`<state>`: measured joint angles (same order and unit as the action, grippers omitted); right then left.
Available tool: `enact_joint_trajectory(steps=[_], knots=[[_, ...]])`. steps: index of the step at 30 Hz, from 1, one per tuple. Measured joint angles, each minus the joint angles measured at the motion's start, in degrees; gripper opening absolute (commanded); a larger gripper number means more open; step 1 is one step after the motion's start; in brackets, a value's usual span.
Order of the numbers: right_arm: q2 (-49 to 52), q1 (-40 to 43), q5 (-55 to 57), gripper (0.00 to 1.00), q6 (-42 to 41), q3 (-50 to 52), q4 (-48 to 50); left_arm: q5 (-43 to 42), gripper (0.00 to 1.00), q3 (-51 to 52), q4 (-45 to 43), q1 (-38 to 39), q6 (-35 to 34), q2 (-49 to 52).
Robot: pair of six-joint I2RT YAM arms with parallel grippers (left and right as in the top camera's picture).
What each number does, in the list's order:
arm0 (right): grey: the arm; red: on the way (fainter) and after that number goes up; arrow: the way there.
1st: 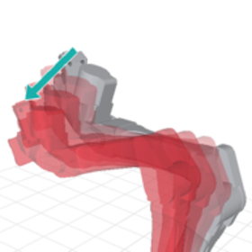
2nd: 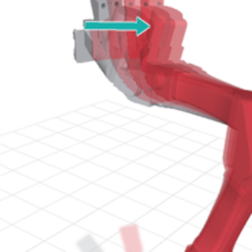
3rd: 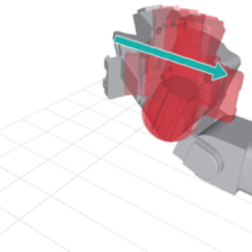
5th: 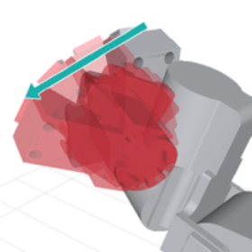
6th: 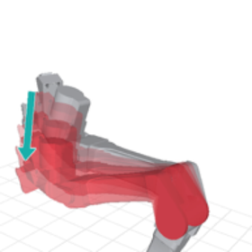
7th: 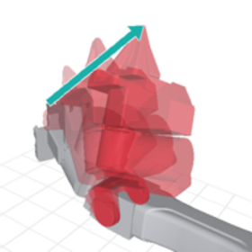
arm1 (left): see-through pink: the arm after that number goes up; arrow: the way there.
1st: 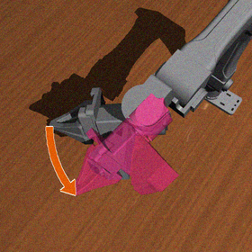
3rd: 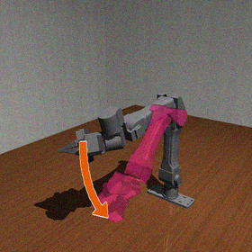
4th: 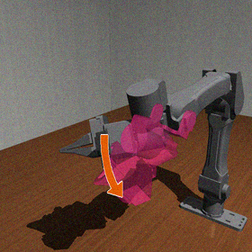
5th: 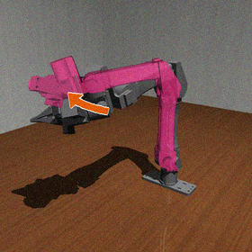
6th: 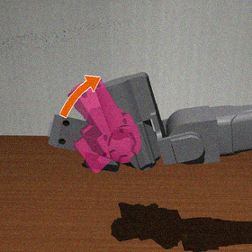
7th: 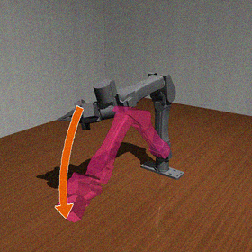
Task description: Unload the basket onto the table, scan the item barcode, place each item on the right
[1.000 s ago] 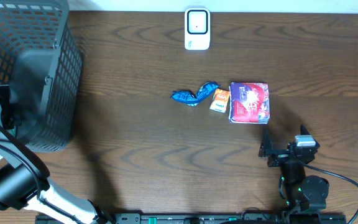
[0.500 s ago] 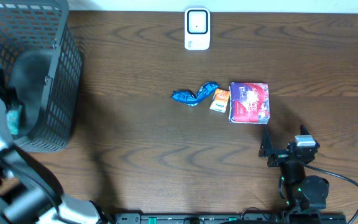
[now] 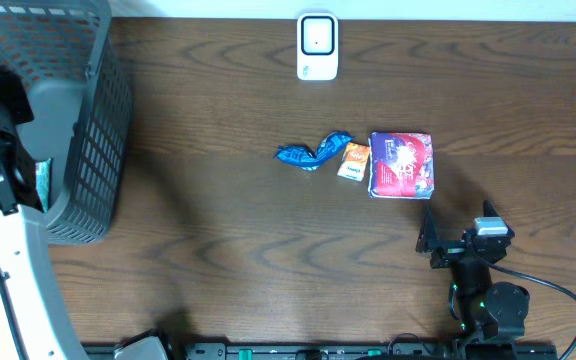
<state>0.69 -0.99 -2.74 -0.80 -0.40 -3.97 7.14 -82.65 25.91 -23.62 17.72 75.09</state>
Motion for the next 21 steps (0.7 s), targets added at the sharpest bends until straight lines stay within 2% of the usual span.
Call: enact_joint_trajectory(steps=[2,5,6,11,17,21], knots=[[0.0,0.0,0.0,0.99,0.0,0.0,0.0,0.0,0.71,0.0,0.9,-0.2,-0.2,1.2],[0.0,0.0,0.0,0.99,0.0,0.0,0.0,1.3,0.96,0.1,1.9,-0.9,-0.3,4.9],[0.0,0.0,0.0,0.99,0.0,0.0,0.0,2.7,0.98,0.1,2.3,-1.2,-0.9,6.8],[0.0,0.0,0.0,0.99,0.0,0.0,0.0,10.3,0.98,0.6,2.9,-2.8,-1.2,16.1],[0.0,0.0,0.0,0.99,0.0,0.0,0.0,13.8,0.99,0.8,4.9,-4.5,-1.1,23.7],[0.0,0.0,0.0,0.99,0.0,0.0,0.0,13.9,0.87,0.8,7.2,-4.9,-1.0,28.2]])
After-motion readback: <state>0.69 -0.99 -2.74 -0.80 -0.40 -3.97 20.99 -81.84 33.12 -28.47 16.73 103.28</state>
